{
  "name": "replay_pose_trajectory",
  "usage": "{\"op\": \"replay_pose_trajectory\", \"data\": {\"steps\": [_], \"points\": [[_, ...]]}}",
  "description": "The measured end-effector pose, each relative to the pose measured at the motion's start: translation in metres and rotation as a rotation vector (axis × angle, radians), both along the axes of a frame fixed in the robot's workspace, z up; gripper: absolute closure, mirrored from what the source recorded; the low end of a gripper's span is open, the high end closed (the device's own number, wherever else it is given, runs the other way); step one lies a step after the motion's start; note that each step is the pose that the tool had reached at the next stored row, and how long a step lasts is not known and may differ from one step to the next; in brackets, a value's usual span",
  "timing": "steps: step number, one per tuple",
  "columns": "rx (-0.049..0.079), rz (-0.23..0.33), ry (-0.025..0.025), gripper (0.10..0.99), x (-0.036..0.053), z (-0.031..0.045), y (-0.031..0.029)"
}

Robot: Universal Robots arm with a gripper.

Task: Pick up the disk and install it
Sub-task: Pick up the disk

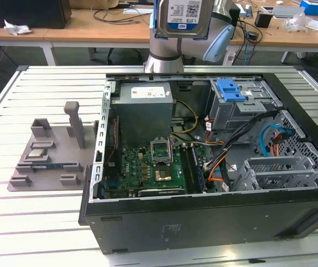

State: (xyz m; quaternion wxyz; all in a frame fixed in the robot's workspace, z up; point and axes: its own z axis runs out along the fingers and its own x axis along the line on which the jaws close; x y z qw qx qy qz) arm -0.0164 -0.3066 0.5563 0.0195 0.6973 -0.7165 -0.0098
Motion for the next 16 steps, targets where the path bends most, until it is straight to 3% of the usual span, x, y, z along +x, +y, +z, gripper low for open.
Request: {"op": "replay_pose_trajectory", "data": {"steps": [5,11,12,13,14,15,16], "points": [[0.000,0.000,0.0021,0.722,0.0275,-0.0001,0.0001],[0.004,0.000,0.0022,0.722,0.0289,0.0000,0.0000],[0.022,0.000,0.0023,0.722,0.0289,0.0001,-0.0005],[0.049,0.000,0.0022,0.722,0.0289,0.0000,-0.0020],[0.088,0.000,0.0022,0.722,0.0289,0.0000,-0.0051],[0.101,0.000,0.0022,0.722,0.0289,-0.0004,-0.0084],[0.102,0.000,0.0021,0.722,0.0289,-0.0009,-0.0105]]}}
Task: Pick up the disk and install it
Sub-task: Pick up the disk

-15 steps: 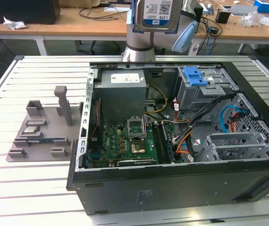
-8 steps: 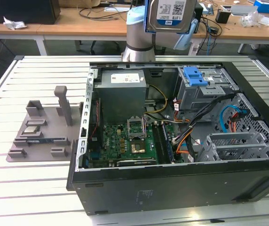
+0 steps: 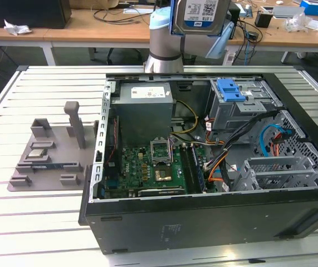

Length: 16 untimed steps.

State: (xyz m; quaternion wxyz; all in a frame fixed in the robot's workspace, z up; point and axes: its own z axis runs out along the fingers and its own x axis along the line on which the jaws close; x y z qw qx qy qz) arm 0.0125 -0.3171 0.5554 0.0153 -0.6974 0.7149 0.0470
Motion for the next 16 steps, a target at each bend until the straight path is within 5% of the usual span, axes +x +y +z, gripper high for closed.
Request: {"op": "replay_pose_trajectory", "data": {"steps": [10,16], "points": [[0.000,0.000,0.0030,0.722,0.0000,-0.0200,-0.0096],[0.000,0.000,0.0033,0.722,0.0000,-0.0283,-0.0105]]}}
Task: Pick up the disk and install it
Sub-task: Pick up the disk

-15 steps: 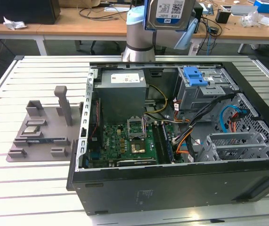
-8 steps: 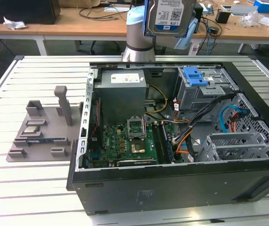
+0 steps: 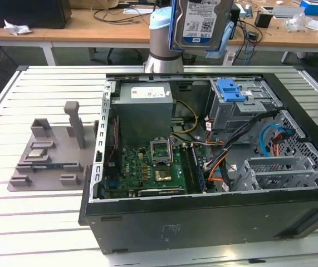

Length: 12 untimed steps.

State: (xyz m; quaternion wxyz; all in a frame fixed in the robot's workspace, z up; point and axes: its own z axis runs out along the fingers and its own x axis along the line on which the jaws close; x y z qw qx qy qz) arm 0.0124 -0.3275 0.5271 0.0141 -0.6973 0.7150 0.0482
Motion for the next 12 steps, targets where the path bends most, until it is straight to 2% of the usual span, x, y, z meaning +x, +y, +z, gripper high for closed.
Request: {"op": "replay_pose_trajectory", "data": {"steps": [12], "points": [[0.000,0.000,0.0000,0.722,0.0000,-0.0108,-0.0010]]}}
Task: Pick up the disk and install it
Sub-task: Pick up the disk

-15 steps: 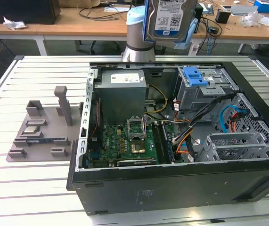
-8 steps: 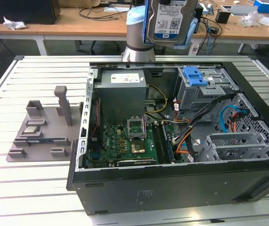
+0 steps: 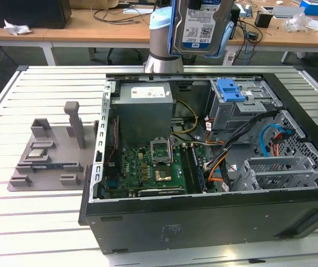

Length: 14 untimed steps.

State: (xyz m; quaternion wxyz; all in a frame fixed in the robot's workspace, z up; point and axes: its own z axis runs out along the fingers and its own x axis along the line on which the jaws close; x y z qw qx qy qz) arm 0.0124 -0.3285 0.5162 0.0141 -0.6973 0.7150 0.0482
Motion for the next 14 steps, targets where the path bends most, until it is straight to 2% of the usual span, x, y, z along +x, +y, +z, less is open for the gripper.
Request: {"op": "replay_pose_trajectory", "data": {"steps": [11,14], "points": [[0.000,0.000,0.0000,0.722,0.0000,-0.0100,-0.0012],[0.000,0.000,0.0001,0.722,0.0000,-0.0121,-0.0053]]}}
